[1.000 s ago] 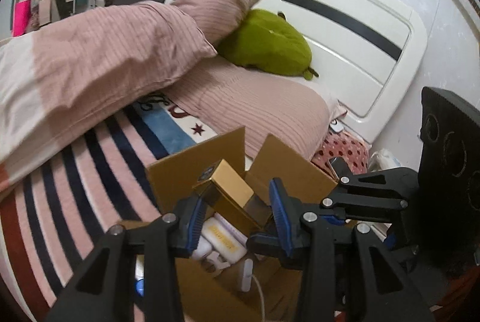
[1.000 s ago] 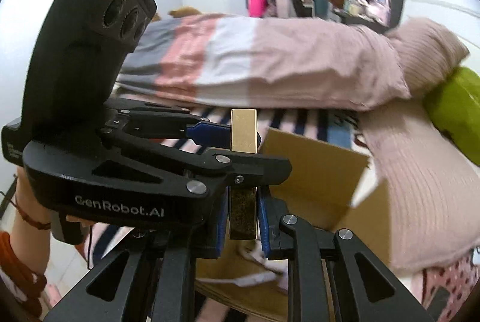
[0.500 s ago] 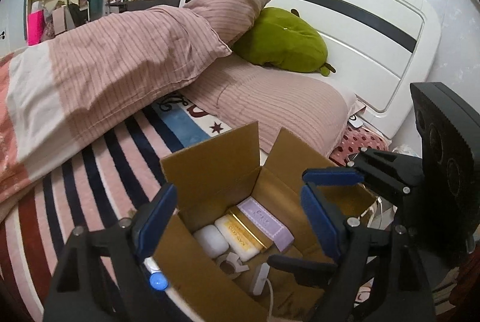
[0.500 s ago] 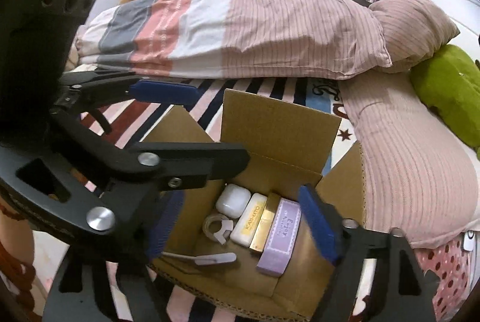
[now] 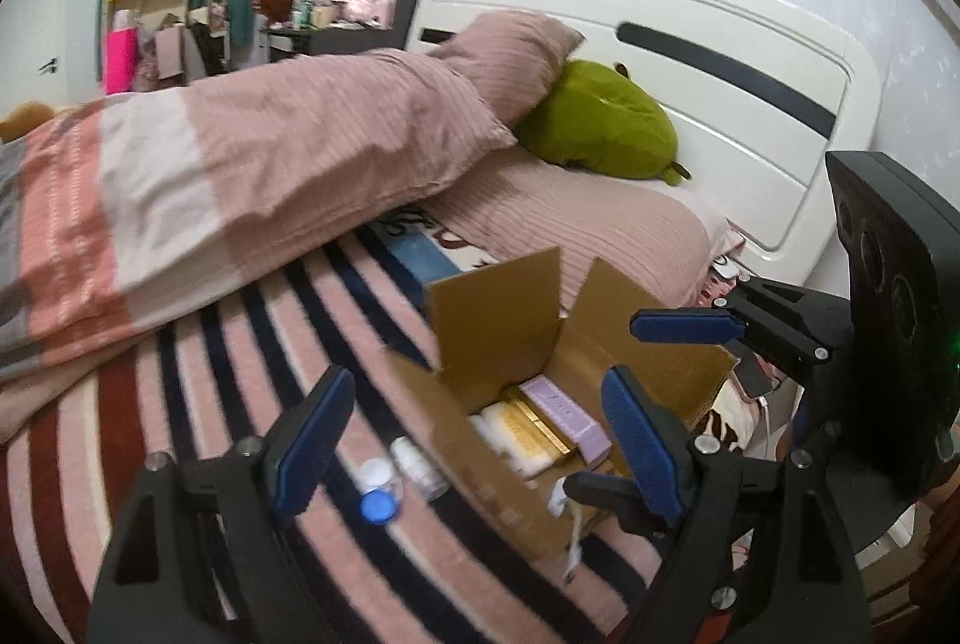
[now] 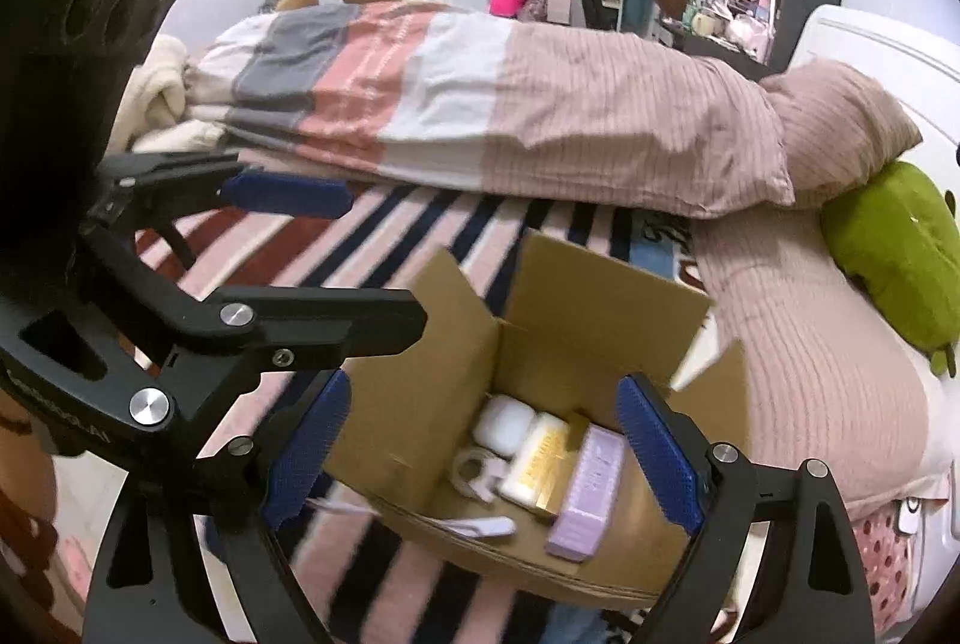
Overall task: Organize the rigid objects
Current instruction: 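Lower the right tool onto the blue-capped lens case and close on it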
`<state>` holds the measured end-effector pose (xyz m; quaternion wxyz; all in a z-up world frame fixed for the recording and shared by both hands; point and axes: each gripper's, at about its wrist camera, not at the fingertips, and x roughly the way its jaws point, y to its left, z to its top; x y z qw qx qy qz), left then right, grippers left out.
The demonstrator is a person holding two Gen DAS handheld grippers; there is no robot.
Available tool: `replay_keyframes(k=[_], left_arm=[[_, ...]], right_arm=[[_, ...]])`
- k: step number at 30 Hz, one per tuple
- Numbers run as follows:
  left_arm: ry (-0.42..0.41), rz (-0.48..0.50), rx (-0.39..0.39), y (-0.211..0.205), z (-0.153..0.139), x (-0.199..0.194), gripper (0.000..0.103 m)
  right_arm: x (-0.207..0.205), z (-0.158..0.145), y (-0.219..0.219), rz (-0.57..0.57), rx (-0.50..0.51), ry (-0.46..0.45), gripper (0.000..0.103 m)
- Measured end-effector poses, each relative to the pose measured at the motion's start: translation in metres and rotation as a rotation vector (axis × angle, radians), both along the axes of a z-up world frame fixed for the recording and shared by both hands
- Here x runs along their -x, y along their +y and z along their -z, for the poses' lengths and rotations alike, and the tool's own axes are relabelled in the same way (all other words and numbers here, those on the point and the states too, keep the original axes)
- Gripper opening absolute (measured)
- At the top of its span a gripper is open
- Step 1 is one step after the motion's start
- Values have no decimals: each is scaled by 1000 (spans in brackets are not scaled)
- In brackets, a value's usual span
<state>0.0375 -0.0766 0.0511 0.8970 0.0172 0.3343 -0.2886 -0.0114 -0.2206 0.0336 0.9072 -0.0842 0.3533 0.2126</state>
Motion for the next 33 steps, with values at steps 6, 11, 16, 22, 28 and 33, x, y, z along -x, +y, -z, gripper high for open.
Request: replay_keyframes(k=[6, 11, 16, 22, 28, 33], left_arm=[[-24, -122, 13, 67, 0, 16, 83], [-6, -258, 27, 124, 22, 23, 83], [26, -324, 33, 157, 56, 33, 83], [83, -325, 51, 167, 90, 34, 83], [99, -316, 55, 168, 100, 33, 83], [102, -308, 57, 165, 102, 30, 83]], right_arm=[[8, -6, 62, -125, 5, -4, 89], [14, 14, 126, -244, 19, 20, 59], [4, 56, 165, -282, -12, 136, 54], [-33, 123, 157, -81, -18, 249, 54], [-56, 156, 129, 62, 37, 269, 54], [-58, 161, 125, 64, 42, 267, 55]])
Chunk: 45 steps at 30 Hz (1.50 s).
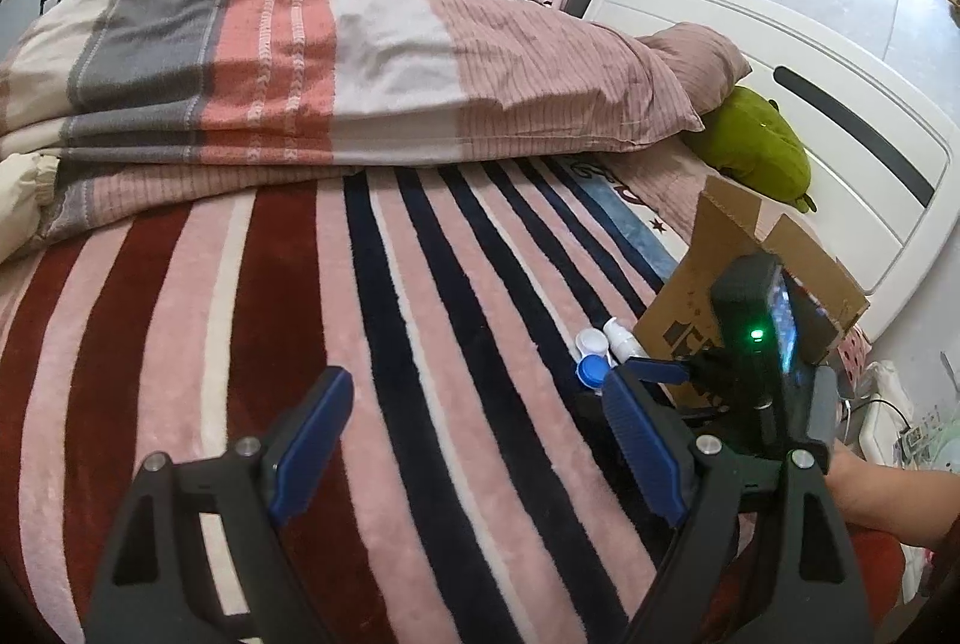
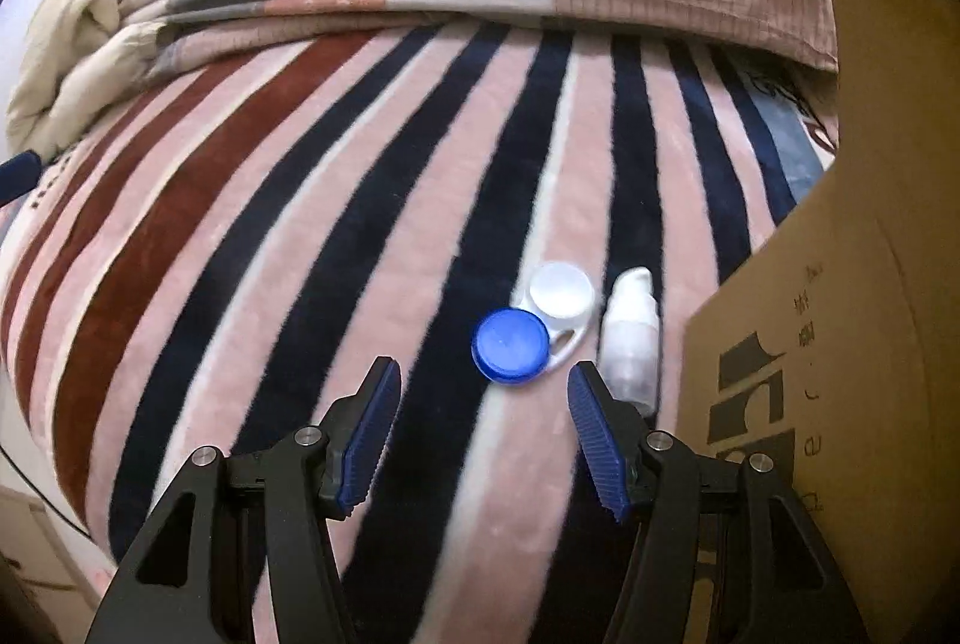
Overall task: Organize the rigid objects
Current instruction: 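Lower the right tool onto the blue-capped lens case and close on it, then carry the lens case into the cardboard box and open the right tool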
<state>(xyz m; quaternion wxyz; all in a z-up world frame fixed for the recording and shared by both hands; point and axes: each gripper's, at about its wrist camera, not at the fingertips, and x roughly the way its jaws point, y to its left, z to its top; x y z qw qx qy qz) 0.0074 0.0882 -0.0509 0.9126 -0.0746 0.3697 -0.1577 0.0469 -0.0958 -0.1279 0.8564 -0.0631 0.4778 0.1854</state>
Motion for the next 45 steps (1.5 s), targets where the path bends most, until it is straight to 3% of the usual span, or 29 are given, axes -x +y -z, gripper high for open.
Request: replay_keyframes(k=[7, 8, 10, 11, 14, 18, 21, 24, 26, 27, 28, 29, 32, 37, 38, 41, 45], left_arm=[[1, -11, 1, 3, 0, -1, 83], [2, -12, 0, 3, 0, -1, 83], [2, -11, -2, 3, 0, -1, 83], [2, -11, -1, 3, 0, -1, 83], [1, -12, 0, 3, 0, 0, 83], [0, -6, -2, 3, -1, 1, 83], [4, -12, -10, 4, 0, 1, 83], [12, -17, -17, 5, 2, 0, 83], [24, -24, -24, 6, 6, -2, 83], [33, -29, -28, 6, 9, -4, 83], [42, -32, -29, 6, 12, -5, 83], [52, -32, -29, 7, 14, -7, 83], [67, -11, -15, 3, 17, -7, 83], [29, 94, 84, -15, -3, -5, 82], [15, 111, 99, -20, -9, -5, 80], [-26, 171, 140, -38, -31, -6, 61], [-77, 282, 180, -72, -57, -11, 31]], right_arm=[[-20, 19, 4, 58, 40, 39, 52], [-22, 20, 5, 58, 44, 25, 50], [-24, 20, 8, 53, 50, 7, 29], [-24, 19, 7, 50, 43, -1, 28], [-15, 14, 9, -15, 9, -9, 26], [8, 6, 18, -216, -95, 16, 25], [18, 10, 31, -269, -41, 41, 27], [16, 11, 43, -261, 16, 8, 53], [10, 10, 48, -258, 24, -17, 54], [6, 10, 48, -251, 18, -11, 53], [2, 11, 48, -238, 16, -5, 37], [1, 12, 47, -222, 24, -3, 29], [12, -2, 47, -240, 27, -73, 29], [45, -66, 45, -317, -57, -213, 29], [50, -76, 45, -327, -63, -235, 28], [63, -111, 34, -336, -79, -303, 28], [71, -144, 9, -325, -114, -341, 29]])
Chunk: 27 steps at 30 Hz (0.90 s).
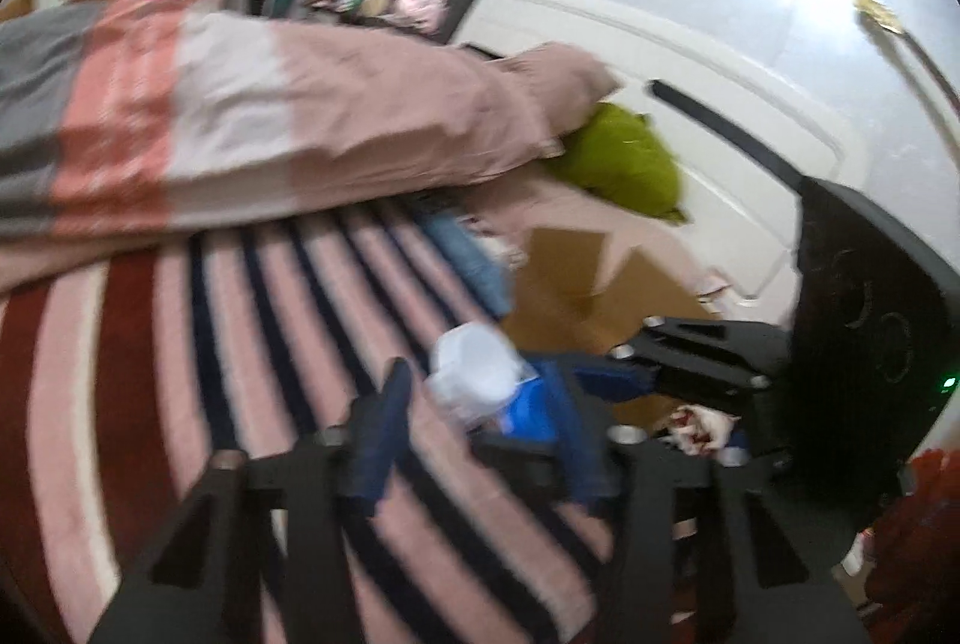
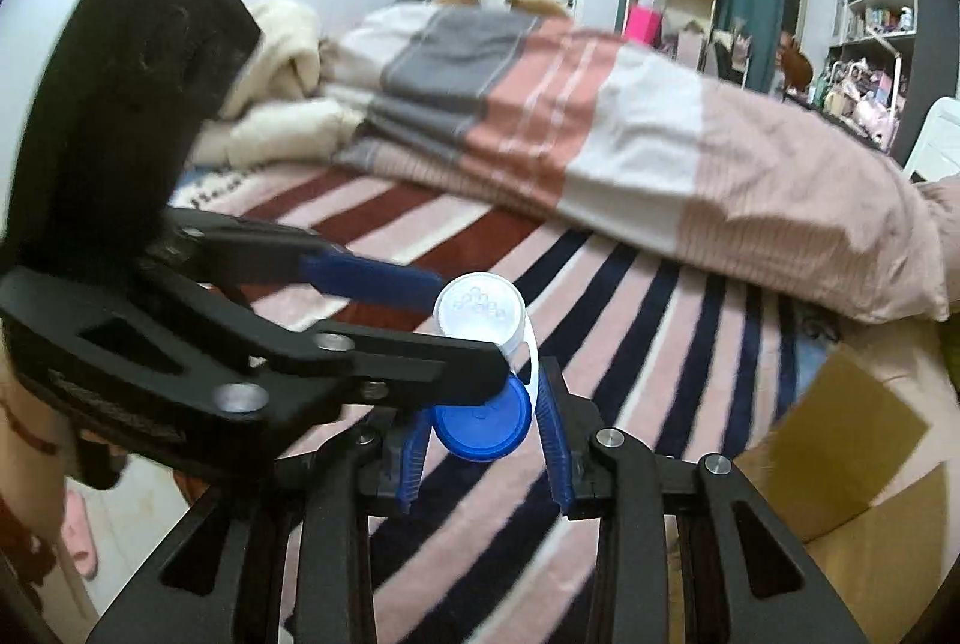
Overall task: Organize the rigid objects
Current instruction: 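Carry the lens case into the cardboard box and open the right tool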
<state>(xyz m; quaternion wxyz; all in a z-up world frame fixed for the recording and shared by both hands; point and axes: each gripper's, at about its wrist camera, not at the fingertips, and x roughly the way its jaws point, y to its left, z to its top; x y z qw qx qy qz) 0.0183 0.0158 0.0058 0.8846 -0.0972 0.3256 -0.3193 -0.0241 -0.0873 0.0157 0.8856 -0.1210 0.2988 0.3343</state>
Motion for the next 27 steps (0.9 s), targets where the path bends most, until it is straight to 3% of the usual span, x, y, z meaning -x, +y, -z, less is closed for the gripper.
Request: replay_keyframes(k=[9, 17, 18, 19, 20, 21, 22, 23, 27], left_arm=[[-30, 136, -63, -107, -24, -35, 27], [9, 217, -114, -176, -10, -62, 28], [7, 205, -136, -181, -9, -64, 40], [1, 191, -151, -184, -9, -65, 63], [-7, 176, -157, -185, -9, -65, 73], [-9, 168, -155, -185, -9, -66, 80], [-5, 168, -150, -185, -10, -66, 80], [-5, 167, -153, -184, -10, -65, 81], [-20, 138, -193, -181, -10, -60, 83]], right_arm=[[-16, -16, -84, 134, -31, 12, 28], [-34, -2, -149, 266, 12, 58, 28], [-36, 0, -156, 275, 11, 69, 28], [-37, 3, -160, 276, 10, 74, 29], [-38, 5, -163, 276, 15, 76, 30], [-41, 9, -165, 283, 38, 85, 40], [-44, 12, -166, 294, 56, 94, 56], [-44, 13, -168, 299, 56, 95, 60], [-41, 15, -174, 288, 51, 109, 61]])
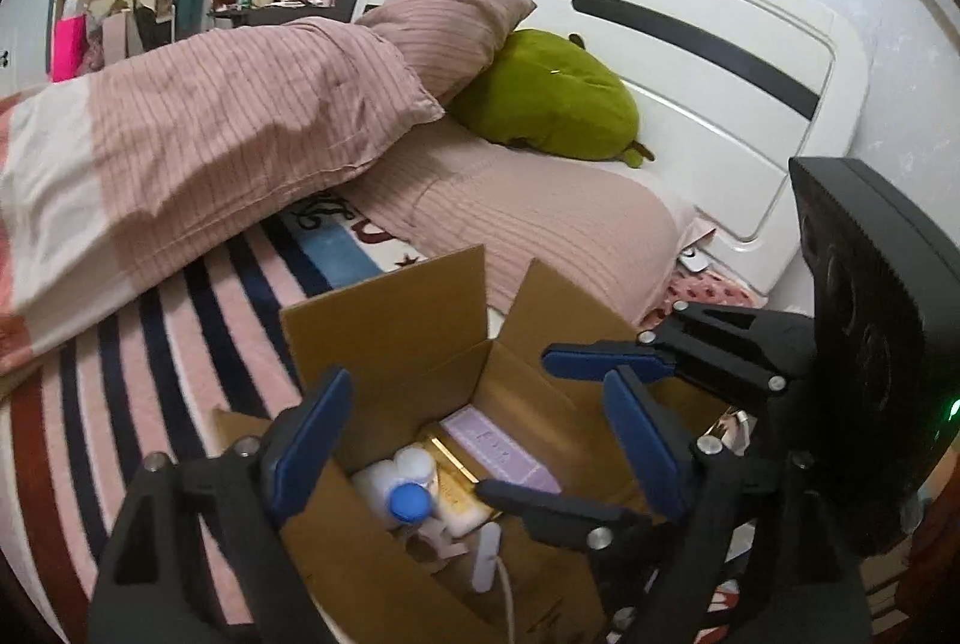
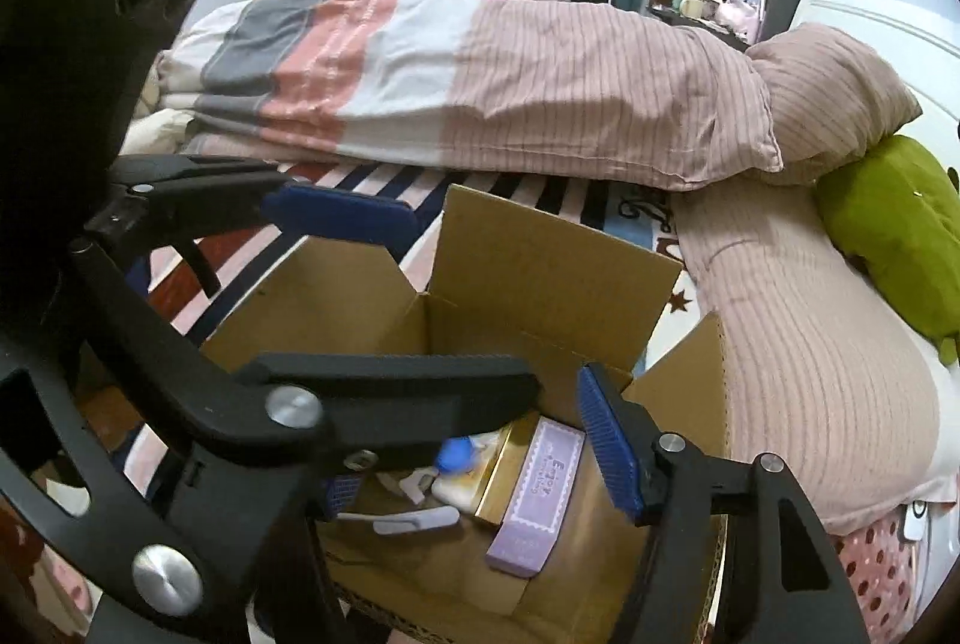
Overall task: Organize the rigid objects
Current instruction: 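Carry the lens case into the cardboard box and open the right tool, then lower the right tool onto the clear pump bottle and close on it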
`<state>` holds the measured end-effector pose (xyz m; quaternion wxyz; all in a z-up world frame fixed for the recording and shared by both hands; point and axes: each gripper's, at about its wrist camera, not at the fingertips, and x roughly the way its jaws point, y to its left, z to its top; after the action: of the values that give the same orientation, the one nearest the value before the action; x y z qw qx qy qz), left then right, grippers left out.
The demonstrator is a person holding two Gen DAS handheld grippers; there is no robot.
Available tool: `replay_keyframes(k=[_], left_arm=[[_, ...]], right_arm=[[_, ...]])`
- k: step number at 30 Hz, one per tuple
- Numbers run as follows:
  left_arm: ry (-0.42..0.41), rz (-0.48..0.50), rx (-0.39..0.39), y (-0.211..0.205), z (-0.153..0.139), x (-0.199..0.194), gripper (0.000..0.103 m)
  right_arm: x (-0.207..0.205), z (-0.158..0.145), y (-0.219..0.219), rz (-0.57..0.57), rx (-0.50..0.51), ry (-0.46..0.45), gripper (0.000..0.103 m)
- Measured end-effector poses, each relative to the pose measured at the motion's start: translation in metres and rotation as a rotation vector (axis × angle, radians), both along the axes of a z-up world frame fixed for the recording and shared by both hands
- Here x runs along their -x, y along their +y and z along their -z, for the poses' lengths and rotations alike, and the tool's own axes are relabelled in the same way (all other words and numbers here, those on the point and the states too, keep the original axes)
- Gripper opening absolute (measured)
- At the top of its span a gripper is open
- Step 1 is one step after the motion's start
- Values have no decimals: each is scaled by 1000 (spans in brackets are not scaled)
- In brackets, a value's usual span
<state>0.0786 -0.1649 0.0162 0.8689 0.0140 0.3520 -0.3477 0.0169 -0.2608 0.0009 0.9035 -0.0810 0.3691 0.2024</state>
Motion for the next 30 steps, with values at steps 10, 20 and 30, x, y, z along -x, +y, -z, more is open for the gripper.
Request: replay_keyframes(k=[10, 20, 30], left_arm=[[-39, -52, -3, 34, -9, 19, 83], [-72, -213, -5, 140, -3, 43, 83], [-43, -379, 8, 234, 36, 64, 83]], right_arm=[[11, -5, 13, -12, 11, 4, 67], [45, -33, 68, -134, -43, -52, 67], [61, -2, 170, -304, -7, 23, 55]])
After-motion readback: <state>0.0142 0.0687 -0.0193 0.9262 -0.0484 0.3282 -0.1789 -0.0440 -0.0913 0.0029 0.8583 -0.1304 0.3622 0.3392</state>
